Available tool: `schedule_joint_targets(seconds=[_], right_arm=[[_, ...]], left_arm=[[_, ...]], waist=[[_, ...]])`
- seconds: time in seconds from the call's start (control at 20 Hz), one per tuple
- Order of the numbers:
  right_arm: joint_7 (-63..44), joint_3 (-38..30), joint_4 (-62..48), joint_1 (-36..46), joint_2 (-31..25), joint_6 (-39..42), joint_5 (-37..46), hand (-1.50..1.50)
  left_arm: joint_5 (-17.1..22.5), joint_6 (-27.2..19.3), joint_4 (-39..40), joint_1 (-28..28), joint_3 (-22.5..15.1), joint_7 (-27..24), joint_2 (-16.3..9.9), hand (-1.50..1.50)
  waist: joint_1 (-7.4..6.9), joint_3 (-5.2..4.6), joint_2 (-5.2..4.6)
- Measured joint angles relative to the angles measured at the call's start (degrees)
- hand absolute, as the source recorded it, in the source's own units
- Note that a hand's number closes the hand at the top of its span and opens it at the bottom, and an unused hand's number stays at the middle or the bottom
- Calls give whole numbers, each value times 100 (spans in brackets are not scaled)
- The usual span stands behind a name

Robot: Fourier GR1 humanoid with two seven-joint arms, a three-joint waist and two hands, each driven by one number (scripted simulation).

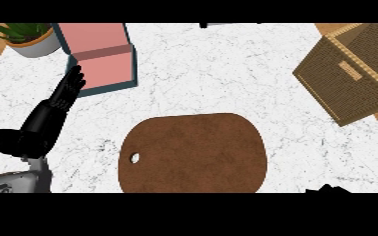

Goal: Pick the sweet potato from the cutting board and place it in the basket

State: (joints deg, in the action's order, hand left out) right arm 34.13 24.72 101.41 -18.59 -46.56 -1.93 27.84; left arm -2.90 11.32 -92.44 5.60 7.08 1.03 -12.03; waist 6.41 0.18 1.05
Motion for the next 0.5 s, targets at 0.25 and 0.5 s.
schedule_joint_targets(seconds=[0.25, 0.5], right_arm=[[1173, -946, 388, -725, -506, 291, -1640, 150], [1940, -2288, 268, -1428, -1232, 906, -3127, 150]], left_arm=[[8, -13, -60, -113, 14, -15, 17, 0], [8, 1, -164, -163, 16, 23, -8, 0]], waist=[[51, -11, 7], [36, -25, 7]])
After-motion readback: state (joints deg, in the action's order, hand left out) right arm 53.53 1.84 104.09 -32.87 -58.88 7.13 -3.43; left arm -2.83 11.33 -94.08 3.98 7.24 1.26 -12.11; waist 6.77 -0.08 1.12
